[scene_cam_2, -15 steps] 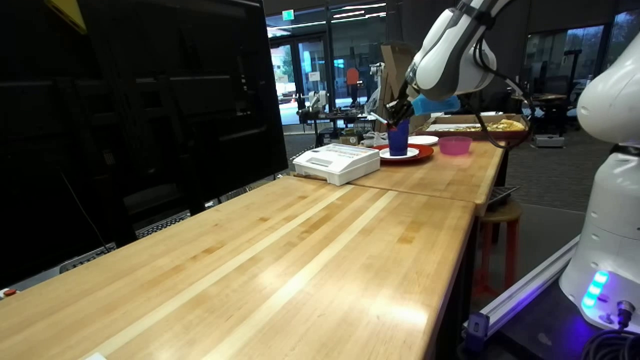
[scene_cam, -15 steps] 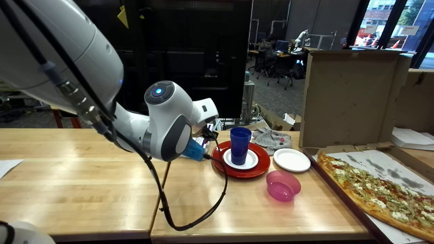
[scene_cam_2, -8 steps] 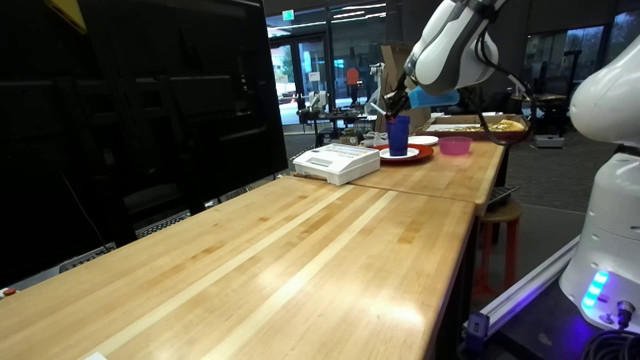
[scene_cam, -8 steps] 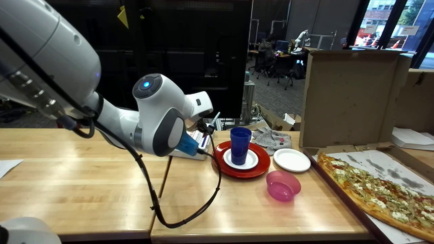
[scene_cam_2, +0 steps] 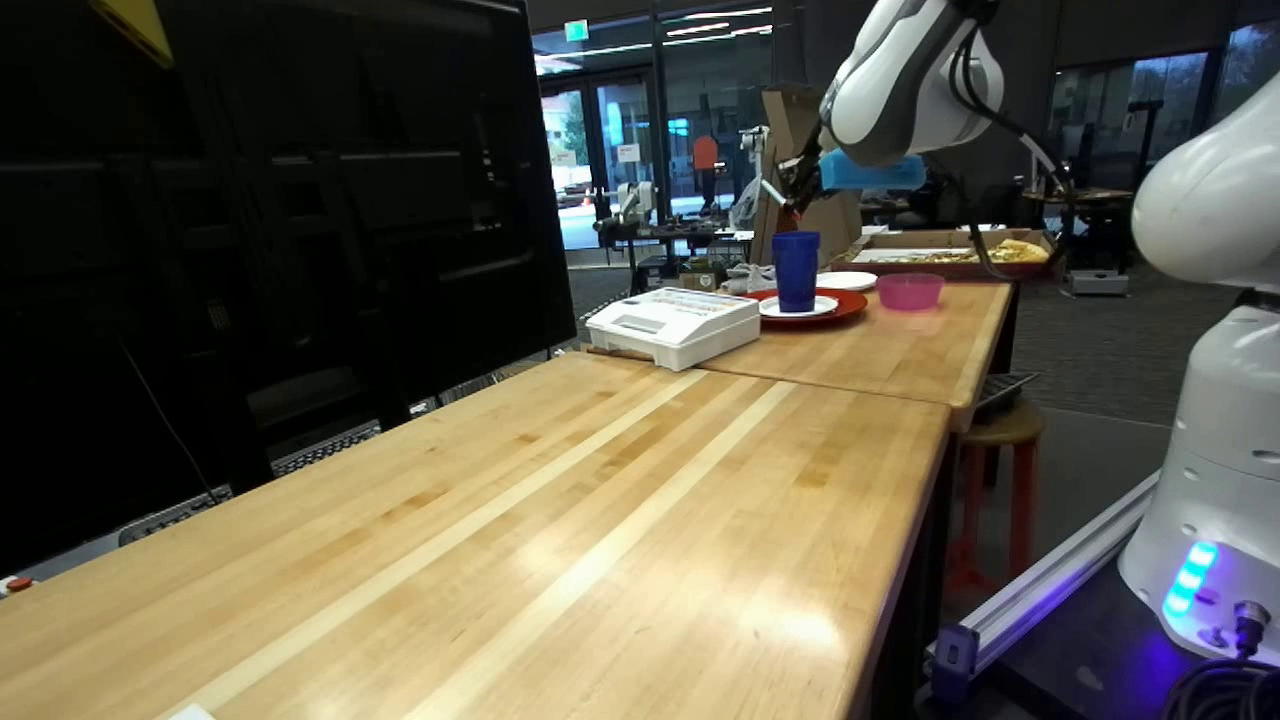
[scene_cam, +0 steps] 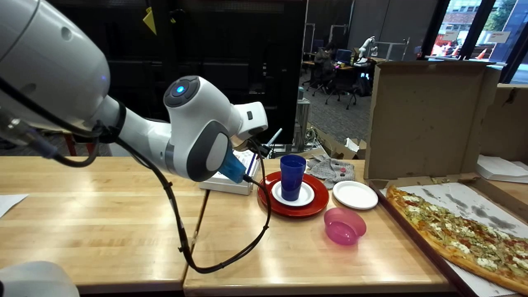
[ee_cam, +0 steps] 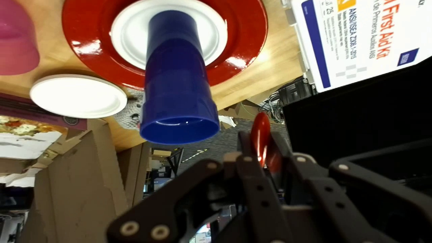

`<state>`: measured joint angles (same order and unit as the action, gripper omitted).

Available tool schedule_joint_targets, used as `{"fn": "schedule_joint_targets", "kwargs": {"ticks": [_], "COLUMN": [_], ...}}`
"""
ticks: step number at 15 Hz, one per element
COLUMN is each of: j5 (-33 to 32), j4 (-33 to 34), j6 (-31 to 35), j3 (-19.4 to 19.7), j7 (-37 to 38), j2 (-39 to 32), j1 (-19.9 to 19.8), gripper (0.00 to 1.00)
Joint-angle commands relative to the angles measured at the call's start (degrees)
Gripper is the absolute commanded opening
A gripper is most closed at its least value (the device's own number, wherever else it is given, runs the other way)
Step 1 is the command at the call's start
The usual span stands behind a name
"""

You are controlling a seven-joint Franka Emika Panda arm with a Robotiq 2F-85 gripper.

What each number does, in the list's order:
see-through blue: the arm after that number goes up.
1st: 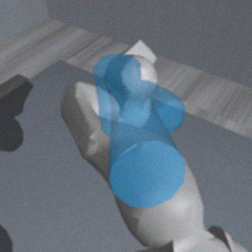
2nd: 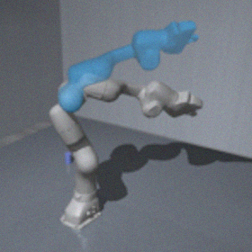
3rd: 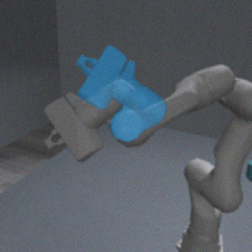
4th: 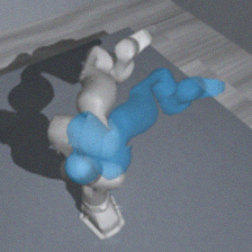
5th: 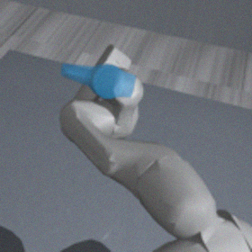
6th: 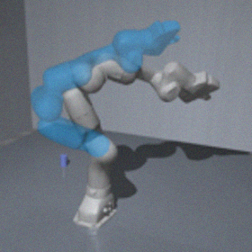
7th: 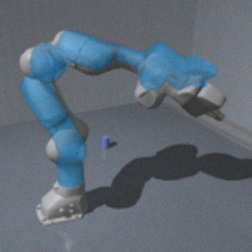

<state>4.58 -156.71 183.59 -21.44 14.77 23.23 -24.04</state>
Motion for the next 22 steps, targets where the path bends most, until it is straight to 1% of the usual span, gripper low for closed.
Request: {"fn": "schedule_joint_targets", "kwargs": {"ticks": [1, 3, 4, 5, 8, 9, 10, 12, 13, 17, 22], "j5": [0.0, -0.5, -0.5, 0.0, 1.3, 1.2, -2.3, -3.5, -3.9, -2.6, -2.8], "j4": [1.9, 3.4, 4.1, 4.9, 6.2, 6.2, 6.3, 6.2, 6.1, 6.6, 8.5], "j6": [-3.7, -5.7, -6.9, -8.8, -14.3, -15.8, -17.2, -20.4, -22.0, -30.4, -39.2], "j3": [-1.3, -2.0, -1.7, -0.2, 2.4, 2.5, 5.3, 7.0, 8.0, 13.8, 16.8], "j7": [1.3, 1.4, 1.0, 0.1, -1.6, -1.4, 1.2, 1.6, 1.7, -1.0, -2.2], "j2": [1.6, 1.4, 1.2, 0.9, 2.2, 3.3, 3.9, 5.7, 6.7, 10.3, 12.8], "j1": [-3.4, -5.1, -4.9, -3.2, 0.6, 0.8, 3.3, 5.2, 6.2, 12.7, 16.4], "gripper": [0.04, 0.04, 0.04, 0.04, 0.04, 0.04, 0.04, 0.04, 0.04, 0.04, 0.04]}}
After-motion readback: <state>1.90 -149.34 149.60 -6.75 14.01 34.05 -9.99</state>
